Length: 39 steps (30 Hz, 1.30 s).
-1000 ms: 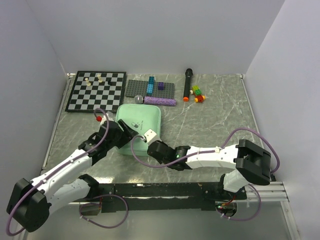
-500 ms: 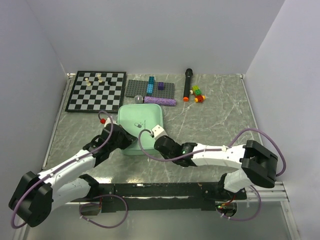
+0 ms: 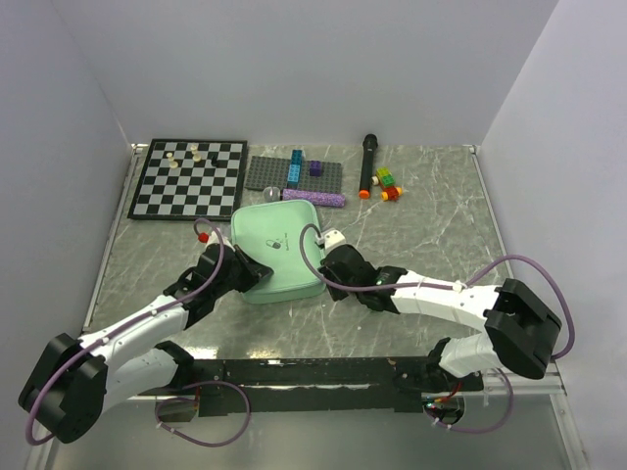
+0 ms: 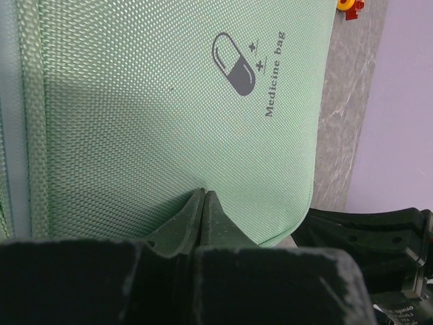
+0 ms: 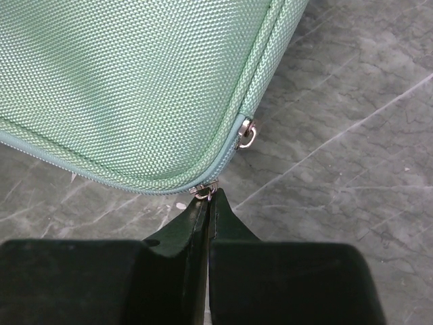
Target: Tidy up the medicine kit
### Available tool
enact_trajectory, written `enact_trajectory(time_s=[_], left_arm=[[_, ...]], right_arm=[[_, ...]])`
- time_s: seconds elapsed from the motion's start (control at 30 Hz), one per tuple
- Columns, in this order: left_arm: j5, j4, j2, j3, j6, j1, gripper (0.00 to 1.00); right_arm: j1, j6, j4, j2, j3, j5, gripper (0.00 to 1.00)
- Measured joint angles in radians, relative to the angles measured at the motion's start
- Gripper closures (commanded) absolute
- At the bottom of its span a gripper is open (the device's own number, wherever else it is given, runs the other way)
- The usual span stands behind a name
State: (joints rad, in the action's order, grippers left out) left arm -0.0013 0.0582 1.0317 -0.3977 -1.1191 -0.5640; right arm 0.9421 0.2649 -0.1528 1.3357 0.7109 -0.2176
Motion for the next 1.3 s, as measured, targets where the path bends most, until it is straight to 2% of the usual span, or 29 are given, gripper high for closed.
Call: enact_trajectory(time_s=[0.13, 0.3, 0.47, 0.67, 0.77, 0.97, 1.07, 1.17, 1.23, 1.3], left_arm=[[0.005, 0.005, 0.000, 0.002, 0.003, 0.006, 0.99], [0.016, 0.006, -0.009, 0.003, 0.017, 0.016, 0.99], [0.013, -0.037, -0.027, -0.016, 0.055, 0.021, 0.99], [0.014, -0.090, -0.013, -0.052, 0.090, 0.023, 0.97], [0.015, -0.103, -0.011, -0.061, 0.102, 0.023, 0.87], [0.004, -0.192, -0.027, -0.121, 0.137, 0.023, 0.44], [-0.032, -0.277, -0.051, -0.177, 0.170, 0.025, 0.22], [-0.089, -0.355, -0.090, -0.231, 0.206, 0.035, 0.03], [-0.127, -0.393, -0.133, -0.260, 0.232, 0.062, 0.01], [-0.146, -0.414, -0.186, -0.278, 0.254, 0.132, 0.03]], right_arm=[[-0.024, 0.008, 0.000, 0.007, 0.005, 0.019, 0.99], [-0.031, 0.008, -0.001, 0.011, 0.010, 0.018, 0.90], [-0.034, 0.006, -0.004, -0.001, 0.008, -0.008, 0.72], [-0.055, -0.002, -0.043, -0.028, 0.008, -0.055, 0.61], [-0.063, -0.002, -0.060, -0.051, 0.008, -0.084, 0.58], [-0.066, -0.001, -0.097, -0.134, 0.008, -0.121, 0.53], [-0.066, 0.000, -0.116, -0.193, 0.008, -0.146, 0.47], [-0.066, 0.014, -0.133, -0.256, 0.002, -0.199, 0.37], [-0.069, 0.039, -0.148, -0.309, -0.011, -0.256, 0.34], [-0.086, 0.069, -0.162, -0.365, -0.032, -0.305, 0.32]])
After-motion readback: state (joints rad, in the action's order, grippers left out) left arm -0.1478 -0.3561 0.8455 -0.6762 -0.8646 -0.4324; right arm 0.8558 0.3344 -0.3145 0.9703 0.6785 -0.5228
